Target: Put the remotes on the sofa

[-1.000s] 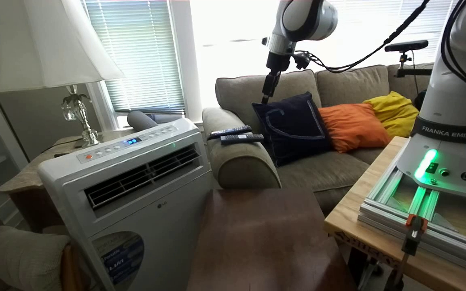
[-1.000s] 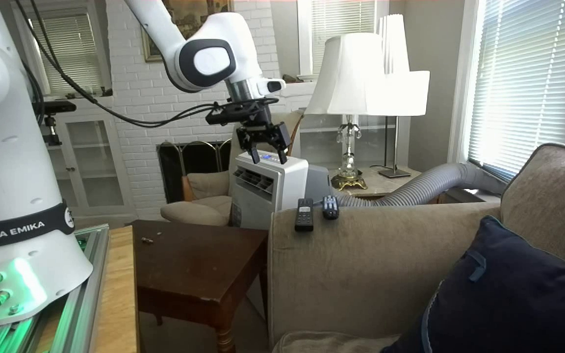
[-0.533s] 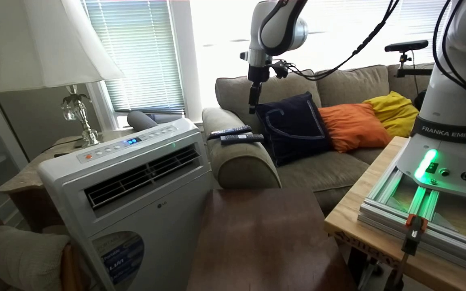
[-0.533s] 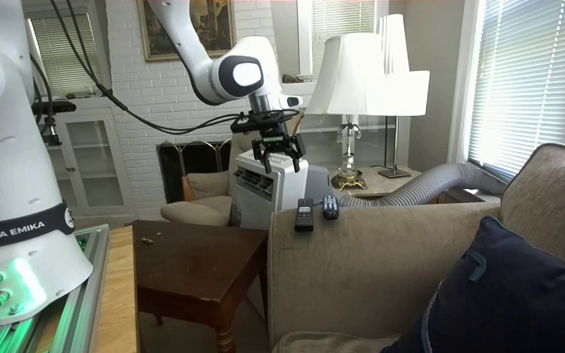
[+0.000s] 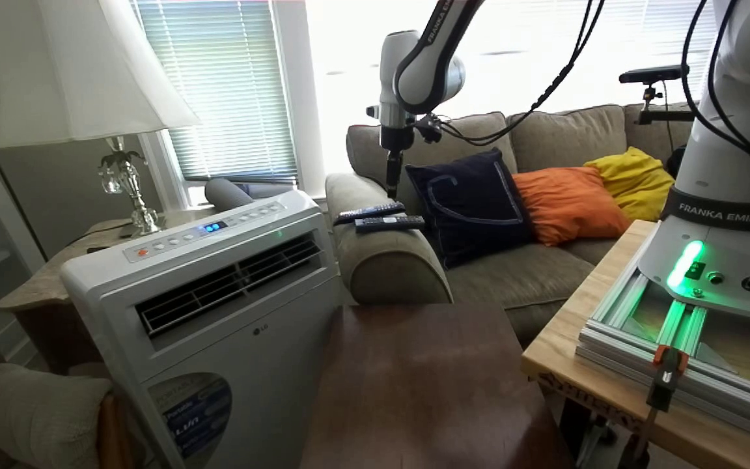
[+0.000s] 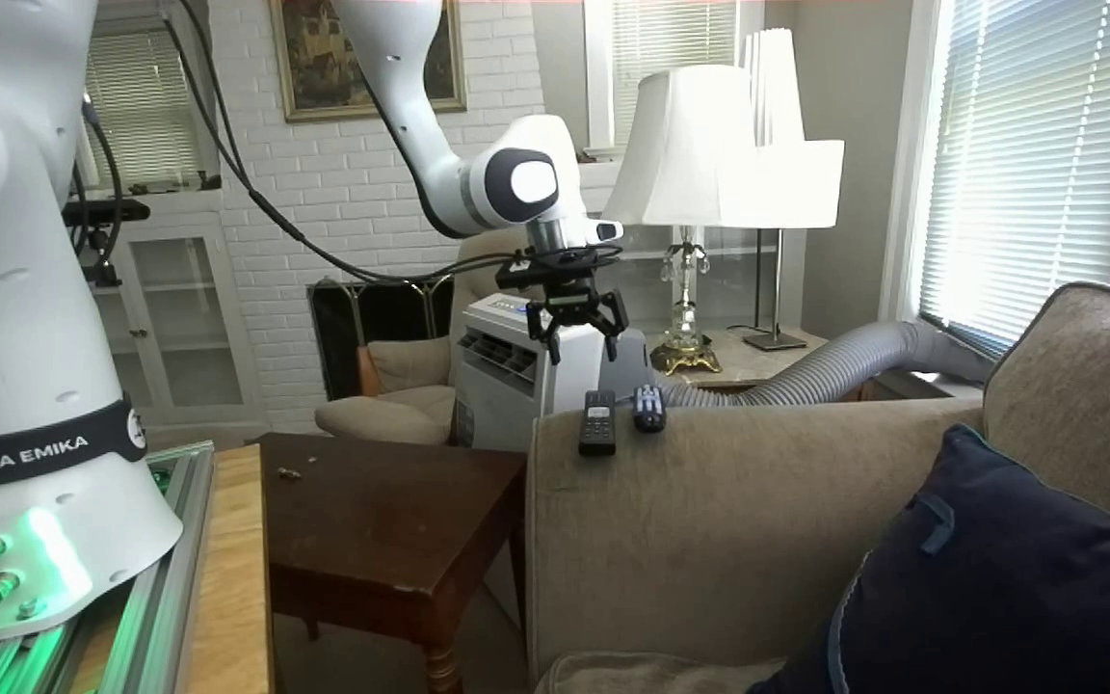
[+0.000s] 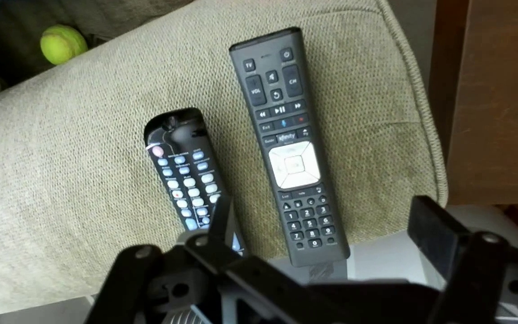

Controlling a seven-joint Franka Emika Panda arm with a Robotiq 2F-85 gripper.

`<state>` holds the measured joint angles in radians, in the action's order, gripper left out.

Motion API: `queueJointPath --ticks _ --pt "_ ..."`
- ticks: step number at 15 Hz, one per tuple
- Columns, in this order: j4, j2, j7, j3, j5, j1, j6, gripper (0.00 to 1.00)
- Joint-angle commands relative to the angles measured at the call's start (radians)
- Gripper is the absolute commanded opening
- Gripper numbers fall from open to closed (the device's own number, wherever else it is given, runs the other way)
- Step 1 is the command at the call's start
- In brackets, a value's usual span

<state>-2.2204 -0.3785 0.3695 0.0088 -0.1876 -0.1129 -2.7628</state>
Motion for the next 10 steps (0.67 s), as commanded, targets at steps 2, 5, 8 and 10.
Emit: queueJointPath --ticks 2,5,8,10 --pt "0.058 -0.106 0.001 0.035 -0.012 0.048 -0.053 1.00" --pt "0.074 -0.142 0.016 0.058 -0.008 0.073 -0.034 1.00" --pt "0.079 -0.170 0.002 0.046 -0.029 0.068 -0.066 1.00" --pt "0.085 -0.182 0.000 0.052 -0.024 0.069 -0.078 1.00"
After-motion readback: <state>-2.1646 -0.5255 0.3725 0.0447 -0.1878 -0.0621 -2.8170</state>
